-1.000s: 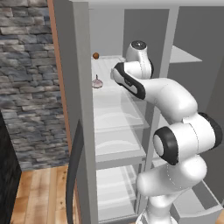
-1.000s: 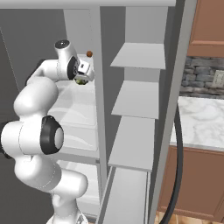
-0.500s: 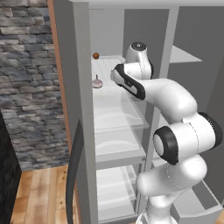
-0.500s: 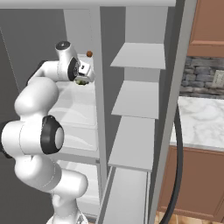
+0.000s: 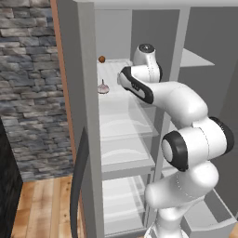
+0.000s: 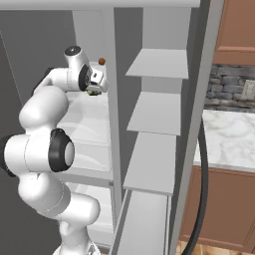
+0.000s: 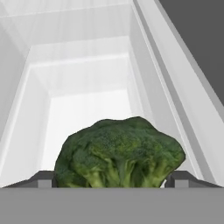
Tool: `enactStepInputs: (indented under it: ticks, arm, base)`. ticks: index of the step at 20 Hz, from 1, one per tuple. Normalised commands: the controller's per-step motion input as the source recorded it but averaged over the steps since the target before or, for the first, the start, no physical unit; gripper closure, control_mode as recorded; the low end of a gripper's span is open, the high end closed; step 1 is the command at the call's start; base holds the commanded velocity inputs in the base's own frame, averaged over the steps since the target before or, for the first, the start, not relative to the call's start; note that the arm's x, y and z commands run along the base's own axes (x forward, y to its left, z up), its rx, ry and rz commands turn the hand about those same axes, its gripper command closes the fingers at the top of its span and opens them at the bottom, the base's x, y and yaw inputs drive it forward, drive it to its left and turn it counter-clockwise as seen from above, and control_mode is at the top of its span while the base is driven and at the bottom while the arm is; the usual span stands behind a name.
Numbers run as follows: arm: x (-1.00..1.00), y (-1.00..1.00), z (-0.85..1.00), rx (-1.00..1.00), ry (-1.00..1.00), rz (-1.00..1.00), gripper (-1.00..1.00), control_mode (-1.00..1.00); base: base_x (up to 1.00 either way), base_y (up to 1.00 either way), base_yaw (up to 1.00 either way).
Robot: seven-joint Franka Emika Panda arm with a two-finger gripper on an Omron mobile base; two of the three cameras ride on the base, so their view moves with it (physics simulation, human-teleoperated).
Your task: Take the garlic and broccoli from the fridge shelf and place them in the freezer drawer to begin freezing them.
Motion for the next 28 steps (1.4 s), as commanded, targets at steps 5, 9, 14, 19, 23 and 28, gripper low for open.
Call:
enactStepInputs:
  ticks: [5, 9, 14, 19, 23, 28]
  arm:
    - [0.0, 0.0, 0.0, 0.0, 0.0, 0.0, 1.0, -1.0]
    - [-0.72, 0.0, 0.0, 0.0, -0.2, 0.0, 1.0, -1.0]
    - [-1.0, -0.01, 0.04, 0.02, -0.2, 0.0, 1.0, -1.0]
    - [-0.97, 0.0, 0.2, 0.04, -0.09, 0.0, 1.0, -1.0]
    - [-1.0, -0.01, 0.11, 0.04, -0.05, 0.0, 1.0, -1.0]
    - [-1.0, 0.0, 0.0, 0.01, 0.0, 0.0, 1.0, -1.0]
  base:
    - [0.0, 0.0, 0.0]
    - [0.0, 0.0, 0.0]
    - [0.0, 0.0, 0.0]
    - [0.0, 0.0, 0.0]
    - [0.0, 0.0, 0.0]
    - [0.0, 0.0, 0.0]
